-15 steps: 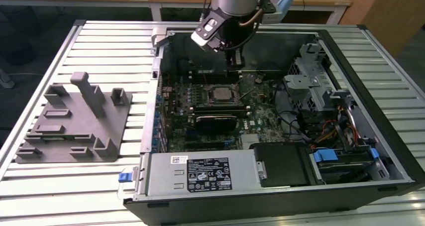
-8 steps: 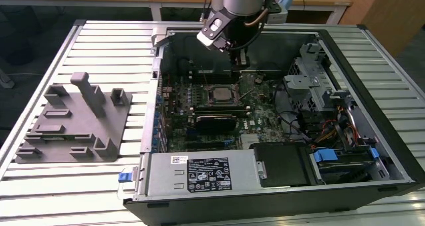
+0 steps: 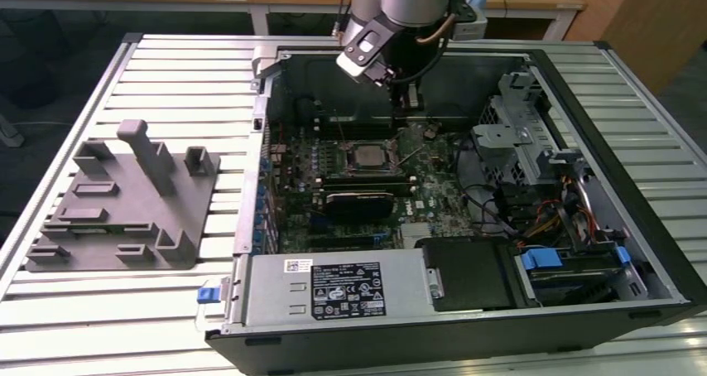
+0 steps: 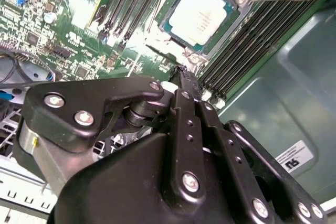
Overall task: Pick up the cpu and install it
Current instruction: 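Close the cpu cover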
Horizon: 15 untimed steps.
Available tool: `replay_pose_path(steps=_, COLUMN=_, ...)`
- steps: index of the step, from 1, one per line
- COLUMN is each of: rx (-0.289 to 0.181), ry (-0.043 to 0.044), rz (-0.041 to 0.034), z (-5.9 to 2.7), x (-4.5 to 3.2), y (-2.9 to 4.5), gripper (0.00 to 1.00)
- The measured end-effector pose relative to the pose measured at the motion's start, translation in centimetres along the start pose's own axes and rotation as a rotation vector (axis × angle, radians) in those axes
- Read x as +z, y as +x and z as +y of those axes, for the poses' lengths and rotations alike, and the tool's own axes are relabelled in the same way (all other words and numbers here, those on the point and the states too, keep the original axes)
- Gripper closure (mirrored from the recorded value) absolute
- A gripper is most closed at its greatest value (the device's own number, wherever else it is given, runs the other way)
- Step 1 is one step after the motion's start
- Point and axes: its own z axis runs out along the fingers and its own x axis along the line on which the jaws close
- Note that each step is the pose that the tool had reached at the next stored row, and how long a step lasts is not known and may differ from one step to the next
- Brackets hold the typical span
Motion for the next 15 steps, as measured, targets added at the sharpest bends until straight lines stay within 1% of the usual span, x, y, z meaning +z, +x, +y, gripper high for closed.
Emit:
replay_pose_path(steps=7, rx=0.0, ry=0.0, rz=0.0, z=1.0, x=0.05, y=-0.03, gripper=0.89)
replay_pose_path(steps=9, rx=0.001, ry=0.0, rz=0.0, z=1.71, x=0.08, y=-0.05, gripper=0.89)
replay_pose_path(steps=15, rx=0.001, ry=0.0, rz=-0.0001, z=2.79, x=0.13, y=-0.06, gripper=0.89)
